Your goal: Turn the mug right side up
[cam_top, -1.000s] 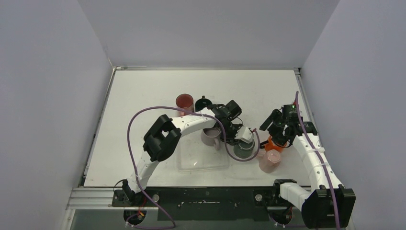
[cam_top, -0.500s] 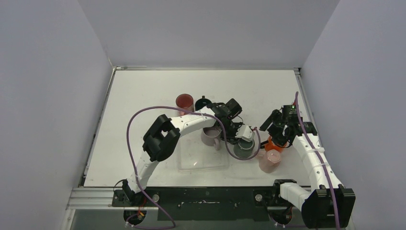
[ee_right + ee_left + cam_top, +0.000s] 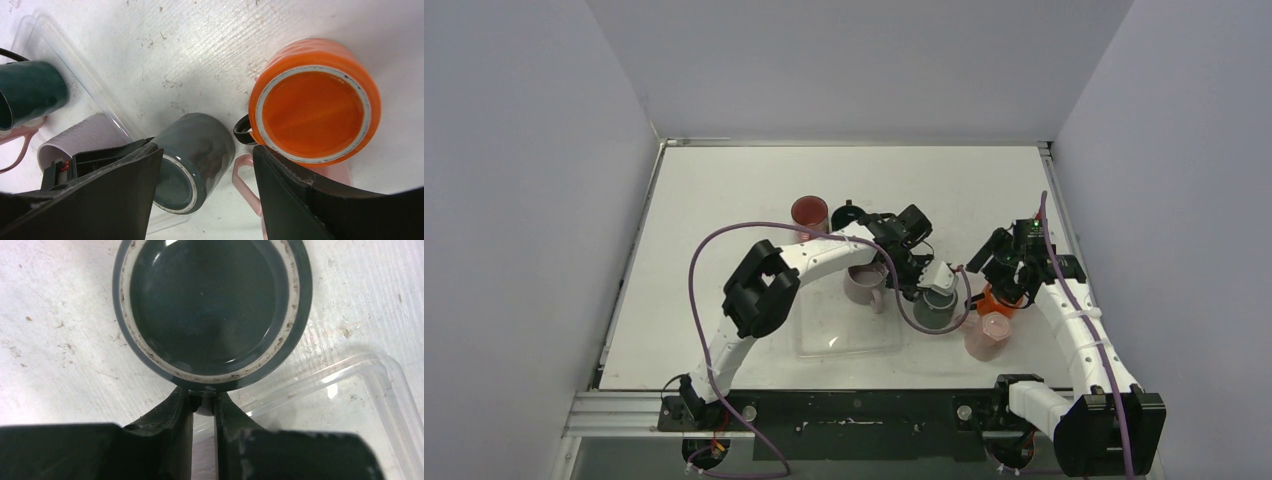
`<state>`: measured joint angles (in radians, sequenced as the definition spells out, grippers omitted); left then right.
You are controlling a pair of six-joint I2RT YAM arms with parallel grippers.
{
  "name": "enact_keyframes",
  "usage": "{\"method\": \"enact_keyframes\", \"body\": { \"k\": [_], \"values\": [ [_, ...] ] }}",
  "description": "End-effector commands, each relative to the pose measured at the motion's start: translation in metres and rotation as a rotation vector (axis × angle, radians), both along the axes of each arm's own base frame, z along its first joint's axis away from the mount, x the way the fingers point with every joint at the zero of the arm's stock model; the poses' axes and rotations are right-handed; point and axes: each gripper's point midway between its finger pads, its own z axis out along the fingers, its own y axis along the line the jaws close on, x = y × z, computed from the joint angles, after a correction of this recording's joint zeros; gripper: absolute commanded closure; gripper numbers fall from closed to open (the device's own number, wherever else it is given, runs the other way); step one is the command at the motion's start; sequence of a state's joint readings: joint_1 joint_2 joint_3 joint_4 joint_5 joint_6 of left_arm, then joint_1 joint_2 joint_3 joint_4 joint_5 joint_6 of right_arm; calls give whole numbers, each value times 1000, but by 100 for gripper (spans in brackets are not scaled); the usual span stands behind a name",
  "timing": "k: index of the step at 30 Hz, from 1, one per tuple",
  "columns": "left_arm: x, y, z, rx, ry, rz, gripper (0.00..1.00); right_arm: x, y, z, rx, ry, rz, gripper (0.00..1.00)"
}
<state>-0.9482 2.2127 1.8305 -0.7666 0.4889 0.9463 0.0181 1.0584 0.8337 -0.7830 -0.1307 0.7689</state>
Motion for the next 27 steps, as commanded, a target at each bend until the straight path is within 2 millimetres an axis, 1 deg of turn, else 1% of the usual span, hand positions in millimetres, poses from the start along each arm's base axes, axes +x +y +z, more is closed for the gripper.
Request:
{"method": "enact_keyframes", "body": {
  "k": [1,2,5,9,11,14,18,20,22,23,24,26,27],
  "values": [
    [2,-11,28,-37,-39,1,98,9,-4,7,-8,-48,-11,32],
    [3,-11,28,-34,-40,5,100,9,-4,7,-7,-48,-13,32],
    [6,-12,31,-43,-41,34,100,10,-4,8,-3,-53,-10,32],
    [20,-19,47,-101,-40,134,100,16,1,16,25,-96,-1,32],
    [26,-23,58,-145,-39,186,100,22,7,25,55,-143,14,32],
    [31,-25,72,-197,-48,253,100,35,12,45,79,-216,35,31],
    [42,-22,94,-286,-42,369,100,53,13,76,74,-303,50,28],
    [42,-20,104,-328,-8,398,100,58,13,87,76,-333,54,26],
    [45,-18,115,-372,20,438,100,62,14,96,81,-354,57,25],
    [49,-17,123,-407,23,464,100,65,8,100,79,-365,33,25],
    [51,-15,126,-424,37,492,100,66,7,102,81,-371,30,24],
    [59,-12,141,-481,46,543,100,68,6,108,87,-382,21,23],
    [60,-10,144,-492,53,567,100,69,5,110,92,-386,19,23]
  ]
}}
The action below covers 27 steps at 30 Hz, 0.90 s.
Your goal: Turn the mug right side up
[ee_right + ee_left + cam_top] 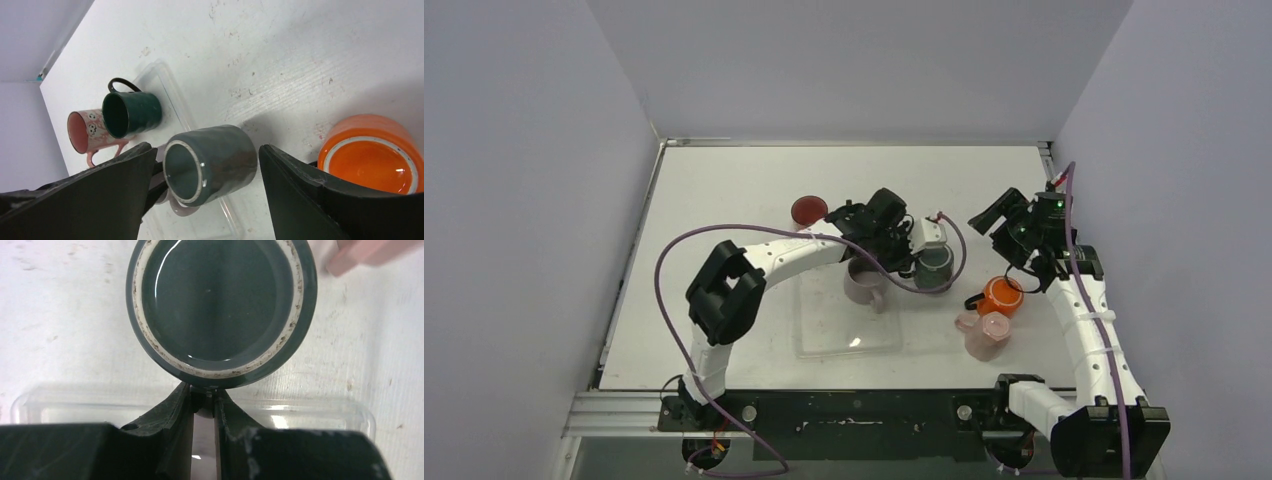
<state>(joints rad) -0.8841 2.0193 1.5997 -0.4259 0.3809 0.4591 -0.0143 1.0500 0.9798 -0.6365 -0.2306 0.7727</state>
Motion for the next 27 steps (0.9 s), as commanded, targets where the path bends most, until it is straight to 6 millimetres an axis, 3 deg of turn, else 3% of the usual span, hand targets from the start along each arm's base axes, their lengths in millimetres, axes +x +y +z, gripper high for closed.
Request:
{"method": "enact_keyframes", "body": {
  "k": [1,6,12,20,24,27],
  "values": [
    [25,-20,105,-319,-77,112,100,15,-3,31,23,-91,-12,22],
    [37,-11,126,-375,-52,206,100,23,1,56,73,-146,-2,17],
    [52,10,173,-544,30,284,100,28,39,111,162,-303,238,7],
    [78,53,234,-687,67,441,100,31,54,142,176,-445,342,0],
    [81,73,263,-746,60,502,100,20,82,161,242,-586,465,0],
    [81,85,282,-793,76,550,100,1,116,181,329,-747,583,0]
  ]
}}
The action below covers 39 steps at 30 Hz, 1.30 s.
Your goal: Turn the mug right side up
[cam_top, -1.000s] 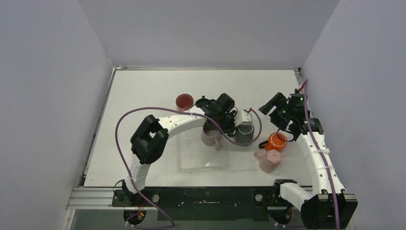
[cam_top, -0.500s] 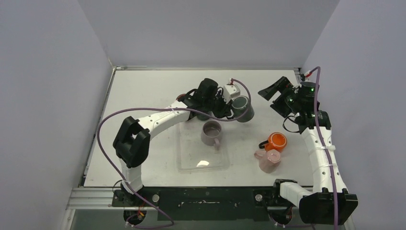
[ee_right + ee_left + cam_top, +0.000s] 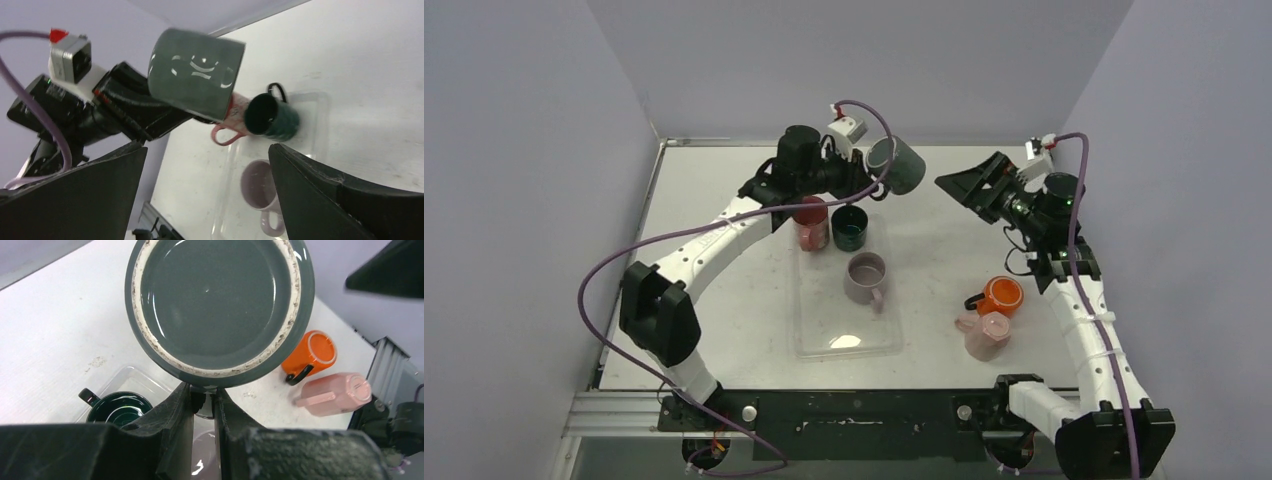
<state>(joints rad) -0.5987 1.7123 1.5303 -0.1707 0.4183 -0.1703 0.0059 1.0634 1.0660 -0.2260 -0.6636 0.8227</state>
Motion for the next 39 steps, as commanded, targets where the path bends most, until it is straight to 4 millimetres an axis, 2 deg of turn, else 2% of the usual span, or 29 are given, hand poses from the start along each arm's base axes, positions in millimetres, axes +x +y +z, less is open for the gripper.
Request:
{"method": "enact_keyframes", "body": {
  "k": [1,6,12,18,24,28,32,34,39],
  "values": [
    [-9,11,115,-234,-149,48,100,-32,52,57,132,-319,220,0],
    [-20,24,143,-302,-140,87,100,-50,92,55,212,-401,314,0],
    [-42,35,170,-403,-105,81,100,-58,121,60,293,-483,321,2],
    [-68,49,203,-496,-129,54,100,-57,121,84,373,-550,216,6],
    [-97,56,220,-568,-115,-1,100,-60,124,101,465,-590,228,13],
    [-114,59,227,-622,-104,-46,100,-70,138,117,485,-645,314,17],
    [-123,61,231,-635,-109,-68,100,-81,152,129,488,-700,375,21],
    [-125,61,231,-633,-113,-75,100,-83,156,132,499,-718,388,26],
    [-132,61,229,-635,-104,-105,100,-88,158,143,541,-765,398,47]
  ]
}}
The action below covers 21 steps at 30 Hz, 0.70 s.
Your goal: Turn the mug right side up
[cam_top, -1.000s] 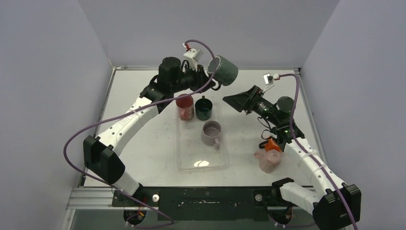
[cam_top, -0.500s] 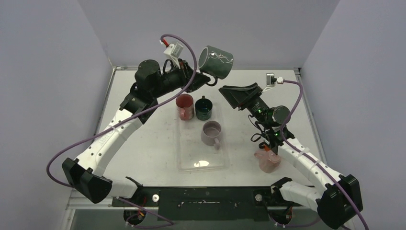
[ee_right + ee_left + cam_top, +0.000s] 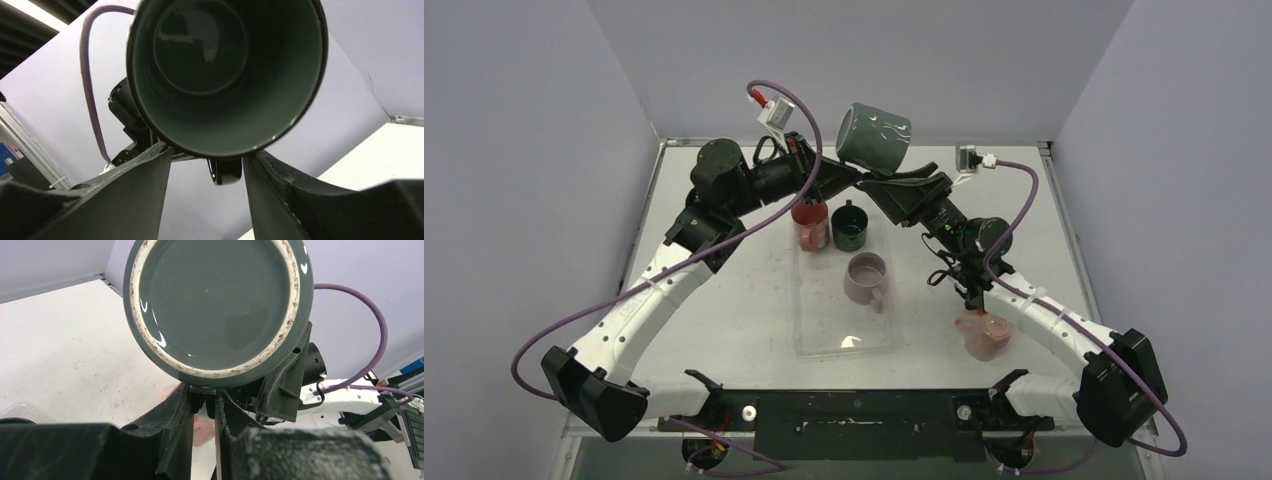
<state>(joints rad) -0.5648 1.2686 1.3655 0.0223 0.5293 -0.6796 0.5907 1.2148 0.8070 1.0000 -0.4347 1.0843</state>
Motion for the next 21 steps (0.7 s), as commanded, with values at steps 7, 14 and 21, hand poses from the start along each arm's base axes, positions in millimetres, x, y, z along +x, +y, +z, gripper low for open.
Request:
{"method": "enact_keyframes", "body": {
  "k": [7,14,21],
  "values": [
    [-36,12,63,-150,-192,-78,100,-22,-7,54,140,-197,31,70],
    [-43,9,62,-166,-205,-129,100,-20,-3,63,164,-217,52,74],
    [-44,9,60,-164,-219,-129,95,-18,-3,66,194,-218,56,95]
  ]
}}
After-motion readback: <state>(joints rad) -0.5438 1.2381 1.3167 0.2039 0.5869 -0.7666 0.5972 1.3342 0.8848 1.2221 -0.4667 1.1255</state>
